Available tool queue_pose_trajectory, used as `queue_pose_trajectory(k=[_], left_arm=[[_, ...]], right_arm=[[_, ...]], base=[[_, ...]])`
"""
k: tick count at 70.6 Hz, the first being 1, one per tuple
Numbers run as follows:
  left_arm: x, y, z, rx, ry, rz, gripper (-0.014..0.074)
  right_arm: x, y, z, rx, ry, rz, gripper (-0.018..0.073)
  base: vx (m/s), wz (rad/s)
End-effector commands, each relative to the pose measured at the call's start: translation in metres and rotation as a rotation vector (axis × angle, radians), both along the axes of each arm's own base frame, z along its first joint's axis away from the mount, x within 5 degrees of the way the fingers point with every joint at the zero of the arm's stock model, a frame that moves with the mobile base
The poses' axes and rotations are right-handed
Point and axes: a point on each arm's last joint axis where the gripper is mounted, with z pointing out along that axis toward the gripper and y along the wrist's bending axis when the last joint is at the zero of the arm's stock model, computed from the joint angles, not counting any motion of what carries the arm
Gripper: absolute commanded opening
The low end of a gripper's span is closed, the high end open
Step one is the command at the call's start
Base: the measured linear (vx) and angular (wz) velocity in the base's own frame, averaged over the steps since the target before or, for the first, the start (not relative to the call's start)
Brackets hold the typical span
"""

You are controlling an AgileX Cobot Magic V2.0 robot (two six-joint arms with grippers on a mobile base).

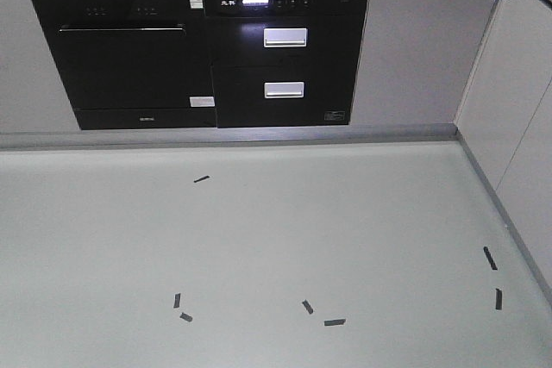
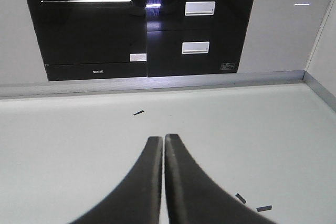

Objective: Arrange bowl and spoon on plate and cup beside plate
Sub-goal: 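Drive the base toward the grey counter with the spoon and bowl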

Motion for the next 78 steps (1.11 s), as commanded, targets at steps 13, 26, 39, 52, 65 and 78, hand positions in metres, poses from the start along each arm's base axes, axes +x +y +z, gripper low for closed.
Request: queue_pose_trajectory(k=[13,26,39,52,65,78], left_arm=[[0.0005,-0.0002,0.016,-0.011,-0.106,-0.001,-0.0006],[0.0005,-0.0002,0.016,-0.011,-0.106,-0.001,-0.0006],[0.0005,-0.0002,0.016,-0.011,-0.106,-0.001,-0.0006],[0.0005,-0.0002,0.016,-0.011,-0.106,-0.001,-0.0006],[0.0005,-0.0002,0.016,-0.011,-0.106,-0.001,-0.0006],[0.0005,-0.0002,0.016,-0.011,-0.106,-0.001,-0.0006]], right_arm=[[0.0017,0.0001,0.0062,-0.018,-0.067,0.005,-0.0003],[0.0017,0.0001,0.0062,-0.018,-0.067,0.005,-0.0003],[0.0017,0.0001,0.0062,-0.018,-0.067,0.005,-0.0003],[0.0017,0.0001,0.0061,-0.018,-0.066,0.005,-0.0003],[0.0017,0.0001,0.0061,-0.018,-0.066,0.005,-0.0003],[0.0017,0.0001,0.0061,-0.018,-0.066,0.005,-0.0003]], base=[[0.0,0.0],[0.0,0.0],[0.0,-0.01],[0.01,-0.01],[0.07,-0.03],[0.13,-0.05]])
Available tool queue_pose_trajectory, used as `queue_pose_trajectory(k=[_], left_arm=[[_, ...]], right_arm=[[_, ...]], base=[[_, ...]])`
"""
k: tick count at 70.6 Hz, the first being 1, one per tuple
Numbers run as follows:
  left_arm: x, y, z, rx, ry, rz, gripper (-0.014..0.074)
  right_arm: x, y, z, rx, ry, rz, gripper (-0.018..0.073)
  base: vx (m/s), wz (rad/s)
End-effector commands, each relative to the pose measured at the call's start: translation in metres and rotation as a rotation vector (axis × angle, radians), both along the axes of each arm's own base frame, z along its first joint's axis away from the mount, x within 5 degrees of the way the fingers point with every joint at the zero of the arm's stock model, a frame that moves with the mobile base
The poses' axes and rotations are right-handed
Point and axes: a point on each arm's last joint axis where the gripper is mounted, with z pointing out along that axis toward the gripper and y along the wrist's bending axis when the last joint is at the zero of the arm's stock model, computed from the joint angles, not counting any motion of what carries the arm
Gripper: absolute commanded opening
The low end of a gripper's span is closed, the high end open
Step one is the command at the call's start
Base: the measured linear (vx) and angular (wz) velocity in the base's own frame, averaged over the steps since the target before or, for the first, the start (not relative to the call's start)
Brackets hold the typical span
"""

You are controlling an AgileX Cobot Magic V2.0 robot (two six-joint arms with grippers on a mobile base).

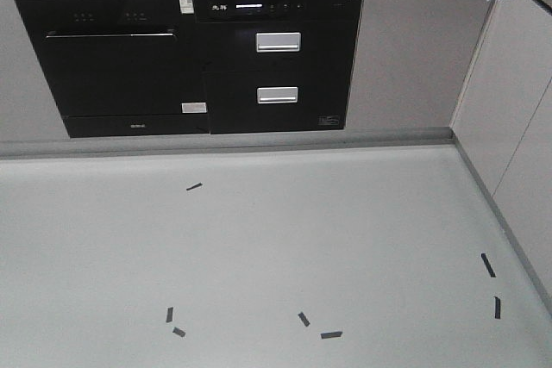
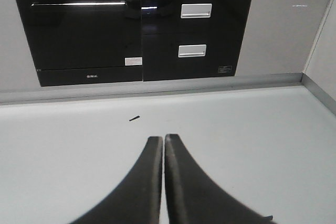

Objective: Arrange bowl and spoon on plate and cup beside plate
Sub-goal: 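Drive the base toward the grey counter with the spoon and bowl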

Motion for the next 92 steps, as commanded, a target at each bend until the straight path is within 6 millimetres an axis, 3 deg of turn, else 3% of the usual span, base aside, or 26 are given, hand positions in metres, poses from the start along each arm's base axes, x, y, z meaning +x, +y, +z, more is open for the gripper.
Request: queue_pose_trajectory(k=[1,92], left_arm=[[0.0005,-0.0002,0.016,-0.011,-0.106,-0.001,-0.0006],[0.0005,-0.0002,0.016,-0.011,-0.106,-0.001,-0.0006]], right_arm=[[0.0017,0.0001,0.0061,-0.018,-0.066,0.005,-0.0003],[0.0017,0.0001,0.0062,-0.018,-0.067,0.005,-0.0003]], base=[[0.16,-0.04],[0.21,-0.01]])
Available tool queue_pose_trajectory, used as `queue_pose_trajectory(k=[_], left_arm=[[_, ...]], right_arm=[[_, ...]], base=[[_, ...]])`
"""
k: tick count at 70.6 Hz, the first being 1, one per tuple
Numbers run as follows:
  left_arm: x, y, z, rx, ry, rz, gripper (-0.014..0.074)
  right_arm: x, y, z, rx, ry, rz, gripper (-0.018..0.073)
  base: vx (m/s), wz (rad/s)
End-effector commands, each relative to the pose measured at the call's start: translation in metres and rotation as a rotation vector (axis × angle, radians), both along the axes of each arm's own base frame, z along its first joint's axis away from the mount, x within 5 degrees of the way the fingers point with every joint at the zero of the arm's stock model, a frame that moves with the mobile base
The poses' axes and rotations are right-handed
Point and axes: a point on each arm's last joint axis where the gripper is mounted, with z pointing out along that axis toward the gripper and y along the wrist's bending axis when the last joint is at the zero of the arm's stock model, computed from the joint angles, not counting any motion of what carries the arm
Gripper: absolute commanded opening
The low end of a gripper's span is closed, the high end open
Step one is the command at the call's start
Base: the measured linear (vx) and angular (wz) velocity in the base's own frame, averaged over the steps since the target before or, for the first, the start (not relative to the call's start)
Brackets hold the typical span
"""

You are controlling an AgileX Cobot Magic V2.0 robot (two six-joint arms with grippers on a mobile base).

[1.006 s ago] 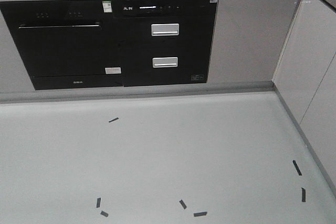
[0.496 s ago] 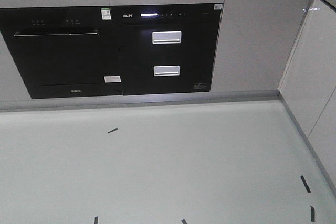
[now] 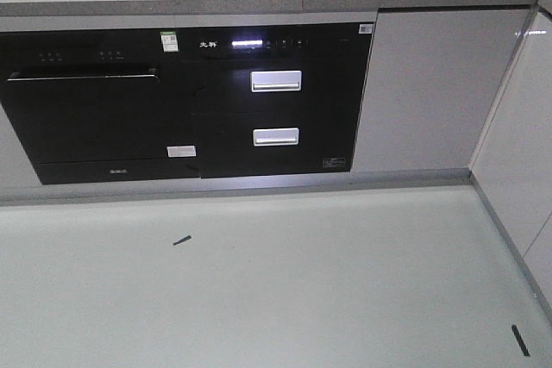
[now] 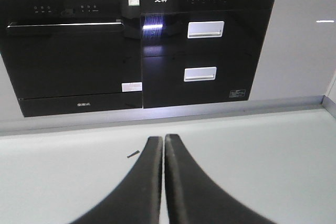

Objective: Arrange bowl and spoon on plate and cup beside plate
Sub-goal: 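Drive the base toward the grey counter with the spoon and bowl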

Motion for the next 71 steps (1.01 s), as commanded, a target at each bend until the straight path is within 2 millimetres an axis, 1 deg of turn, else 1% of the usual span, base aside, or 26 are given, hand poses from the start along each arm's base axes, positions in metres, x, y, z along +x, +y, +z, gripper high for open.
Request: queue_pose_trajectory(k=[1,71], left_arm=[[0.0005,-0.0002,0.016,-0.011,-0.106,-0.001,-0.0006],[0.0005,-0.0002,0.016,-0.011,-0.106,-0.001,-0.0006]], right_arm=[[0.0017,0.0001,0.0062,-0.018,-0.067,0.005,-0.0003],[0.0017,0.0001,0.0061,-0.018,-0.066,0.005,-0.0003]], base=[[0.28,0.01],[0.25,-0.01]])
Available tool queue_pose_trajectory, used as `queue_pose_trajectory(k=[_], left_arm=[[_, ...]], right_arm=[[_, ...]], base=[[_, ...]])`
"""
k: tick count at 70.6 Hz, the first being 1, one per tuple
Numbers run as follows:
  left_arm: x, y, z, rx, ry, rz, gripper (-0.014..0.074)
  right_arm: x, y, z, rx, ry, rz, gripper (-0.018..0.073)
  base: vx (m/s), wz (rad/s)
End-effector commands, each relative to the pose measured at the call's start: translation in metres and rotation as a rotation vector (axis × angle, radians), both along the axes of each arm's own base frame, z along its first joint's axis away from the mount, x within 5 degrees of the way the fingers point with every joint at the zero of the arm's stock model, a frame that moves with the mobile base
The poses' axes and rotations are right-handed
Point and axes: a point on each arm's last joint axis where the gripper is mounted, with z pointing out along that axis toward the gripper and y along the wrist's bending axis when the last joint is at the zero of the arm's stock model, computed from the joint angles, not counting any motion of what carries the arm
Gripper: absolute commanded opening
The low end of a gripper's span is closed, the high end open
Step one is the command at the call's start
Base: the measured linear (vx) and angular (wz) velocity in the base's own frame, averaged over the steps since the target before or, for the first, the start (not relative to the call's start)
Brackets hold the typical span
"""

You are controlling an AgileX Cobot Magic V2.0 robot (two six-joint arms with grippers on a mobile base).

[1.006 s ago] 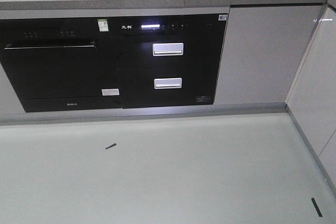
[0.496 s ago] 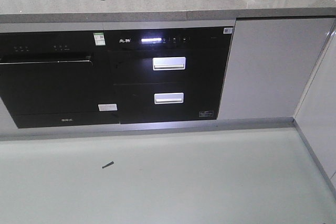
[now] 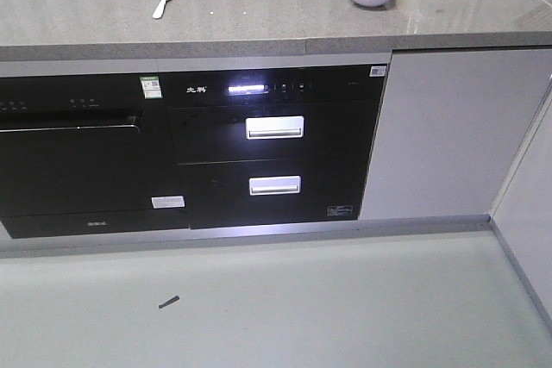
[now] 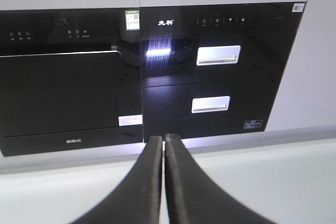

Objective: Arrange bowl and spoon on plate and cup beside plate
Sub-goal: 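Drive the base toward the grey counter with the spoon and bowl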

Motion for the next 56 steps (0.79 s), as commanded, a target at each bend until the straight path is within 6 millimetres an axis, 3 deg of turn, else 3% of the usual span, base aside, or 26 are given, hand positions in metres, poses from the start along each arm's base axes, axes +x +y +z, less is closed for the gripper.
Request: queue_pose_trajectory(k=[1,56], left_arm=[[0.0005,-0.0002,0.016,-0.011,-0.106,-0.001,-0.0006],[0.0005,-0.0002,0.016,-0.011,-0.106,-0.001,-0.0006]], right_arm=[[0.0017,0.0001,0.0061,-0.018,-0.066,0.005,-0.0003],[0.0017,0.0001,0.0062,-0.018,-0.067,0.005,-0.0003]], base=[[0.2,-0.01],[0.2,0.03]])
